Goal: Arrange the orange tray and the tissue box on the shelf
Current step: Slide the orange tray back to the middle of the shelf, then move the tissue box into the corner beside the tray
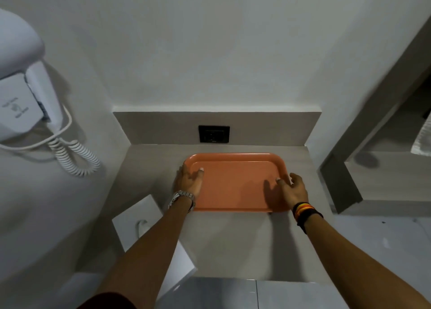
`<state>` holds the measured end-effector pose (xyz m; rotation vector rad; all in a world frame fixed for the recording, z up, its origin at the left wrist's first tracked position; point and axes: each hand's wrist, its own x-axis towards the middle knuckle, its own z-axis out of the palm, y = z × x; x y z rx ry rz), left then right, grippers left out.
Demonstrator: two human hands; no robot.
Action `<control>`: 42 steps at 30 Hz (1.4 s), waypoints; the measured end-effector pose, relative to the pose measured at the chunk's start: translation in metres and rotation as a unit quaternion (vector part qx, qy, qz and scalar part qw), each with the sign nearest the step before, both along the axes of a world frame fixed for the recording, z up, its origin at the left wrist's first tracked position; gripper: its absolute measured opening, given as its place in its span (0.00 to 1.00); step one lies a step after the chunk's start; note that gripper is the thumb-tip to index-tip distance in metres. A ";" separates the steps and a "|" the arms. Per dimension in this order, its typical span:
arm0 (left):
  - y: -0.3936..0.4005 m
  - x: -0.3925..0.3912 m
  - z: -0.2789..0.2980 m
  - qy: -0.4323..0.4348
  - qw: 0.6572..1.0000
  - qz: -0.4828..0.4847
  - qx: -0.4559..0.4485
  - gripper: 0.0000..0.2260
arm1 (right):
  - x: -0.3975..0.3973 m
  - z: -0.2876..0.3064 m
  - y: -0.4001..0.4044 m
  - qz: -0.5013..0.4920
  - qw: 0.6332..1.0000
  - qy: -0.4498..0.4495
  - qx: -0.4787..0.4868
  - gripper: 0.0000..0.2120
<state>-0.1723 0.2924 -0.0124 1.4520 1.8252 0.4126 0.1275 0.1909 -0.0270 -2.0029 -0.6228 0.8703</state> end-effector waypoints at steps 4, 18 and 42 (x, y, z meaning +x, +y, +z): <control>-0.043 0.001 -0.006 0.145 0.982 -0.101 0.060 0.35 | -0.015 -0.003 -0.036 0.134 0.969 -0.208 0.015 0.30; -0.174 0.027 -0.038 0.278 0.942 -0.163 0.092 0.34 | -0.064 -0.060 -0.131 0.381 0.824 -0.420 -0.018 0.34; -0.105 -0.003 -0.012 0.263 0.948 -0.154 0.090 0.32 | -0.092 -0.017 -0.061 0.376 0.853 -0.359 0.032 0.32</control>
